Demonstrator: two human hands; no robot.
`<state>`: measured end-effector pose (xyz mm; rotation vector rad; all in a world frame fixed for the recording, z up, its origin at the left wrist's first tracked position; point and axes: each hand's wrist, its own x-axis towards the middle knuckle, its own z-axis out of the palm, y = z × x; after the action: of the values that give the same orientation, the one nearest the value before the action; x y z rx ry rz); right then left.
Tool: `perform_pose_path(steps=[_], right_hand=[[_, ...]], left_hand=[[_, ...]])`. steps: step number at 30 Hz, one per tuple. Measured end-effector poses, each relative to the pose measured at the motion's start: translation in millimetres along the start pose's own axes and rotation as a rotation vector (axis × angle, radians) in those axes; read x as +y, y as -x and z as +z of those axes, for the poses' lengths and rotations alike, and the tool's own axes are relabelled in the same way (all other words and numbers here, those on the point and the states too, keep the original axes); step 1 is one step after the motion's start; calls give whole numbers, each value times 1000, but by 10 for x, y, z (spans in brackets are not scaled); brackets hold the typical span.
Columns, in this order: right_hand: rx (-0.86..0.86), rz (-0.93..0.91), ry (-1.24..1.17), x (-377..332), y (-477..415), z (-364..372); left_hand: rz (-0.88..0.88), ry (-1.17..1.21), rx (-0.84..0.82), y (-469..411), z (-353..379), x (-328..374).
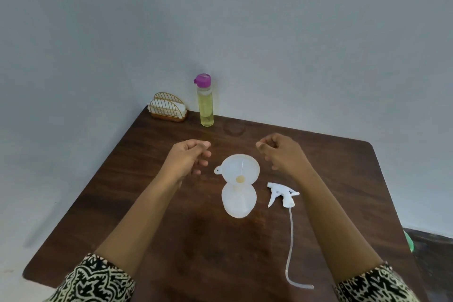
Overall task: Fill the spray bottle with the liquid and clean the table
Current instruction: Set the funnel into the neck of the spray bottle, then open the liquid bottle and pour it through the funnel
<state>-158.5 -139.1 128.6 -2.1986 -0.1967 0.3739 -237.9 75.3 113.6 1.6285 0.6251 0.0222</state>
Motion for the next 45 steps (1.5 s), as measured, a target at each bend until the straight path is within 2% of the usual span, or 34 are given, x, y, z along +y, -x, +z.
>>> perform_pose_path(steps=[6, 12, 15, 18, 22, 27, 34, 38, 45], right_hand=[[-47, -174, 156, -575, -910, 124], [-42, -328, 364, -1082, -1926, 527], [-43, -380, 482, -1198, -2279, 733], [-116, -392, 589, -1225, -2542, 918], [-149, -419, 582, -1220, -2710, 1021], [-150, -451, 570, -1243, -2728, 972], [-213, -531, 554, -1363, -2337, 790], [-280, -661, 601, -1525, -1862, 632], [-379, -970, 655, -1761, -904, 483]], left_hand=[[121, 47, 137, -699, -143, 331], [137, -87, 212, -1742, -63, 408], [108, -169, 195, -2141, 15, 318], [132, -233, 202, -2438, 107, 187], [225, -257, 229, -2623, 235, 101], [286, -238, 317, -2636, 260, 98], [329, -110, 251, -2209, 91, 59], [361, 12, 213, -1672, -42, 105], [486, 83, 32, -747, -350, 66]])
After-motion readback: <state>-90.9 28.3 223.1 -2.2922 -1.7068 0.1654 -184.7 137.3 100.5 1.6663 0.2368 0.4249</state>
